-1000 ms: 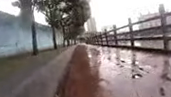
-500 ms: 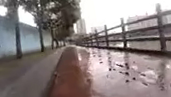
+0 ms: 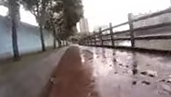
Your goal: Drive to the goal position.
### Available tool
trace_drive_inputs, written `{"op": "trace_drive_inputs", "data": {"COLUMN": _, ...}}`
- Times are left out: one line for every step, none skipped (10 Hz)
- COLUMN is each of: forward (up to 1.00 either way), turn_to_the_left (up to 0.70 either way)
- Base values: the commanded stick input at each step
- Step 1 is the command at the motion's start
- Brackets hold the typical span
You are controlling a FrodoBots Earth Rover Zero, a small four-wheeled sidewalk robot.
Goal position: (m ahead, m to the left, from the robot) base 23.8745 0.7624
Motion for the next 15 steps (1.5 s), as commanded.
{"op": "trace_drive_inputs", "data": {"forward": 0.85, "turn_to_the_left": 0.02}}
{"op": "trace_drive_inputs", "data": {"forward": 0.85, "turn_to_the_left": 0.02}}
{"op": "trace_drive_inputs", "data": {"forward": 0.85, "turn_to_the_left": -0.08}}
{"op": "trace_drive_inputs", "data": {"forward": 0.85, "turn_to_the_left": -0.21}}
{"op": "trace_drive_inputs", "data": {"forward": 0.85, "turn_to_the_left": -0.28}}
{"op": "trace_drive_inputs", "data": {"forward": 0.85, "turn_to_the_left": -0.29}}
{"op": "trace_drive_inputs", "data": {"forward": 0.85, "turn_to_the_left": -0.29}}
{"op": "trace_drive_inputs", "data": {"forward": 0.85, "turn_to_the_left": -0.29}}
{"op": "trace_drive_inputs", "data": {"forward": 0.85, "turn_to_the_left": -0.29}}
{"op": "trace_drive_inputs", "data": {"forward": 0.85, "turn_to_the_left": -0.29}}
{"op": "trace_drive_inputs", "data": {"forward": 0.85, "turn_to_the_left": -0.29}}
{"op": "trace_drive_inputs", "data": {"forward": 0.85, "turn_to_the_left": -0.2}}
{"op": "trace_drive_inputs", "data": {"forward": 0.85, "turn_to_the_left": -0.04}}
{"op": "trace_drive_inputs", "data": {"forward": 0.85, "turn_to_the_left": 0.02}}
{"op": "trace_drive_inputs", "data": {"forward": 0.85, "turn_to_the_left": 0.02}}
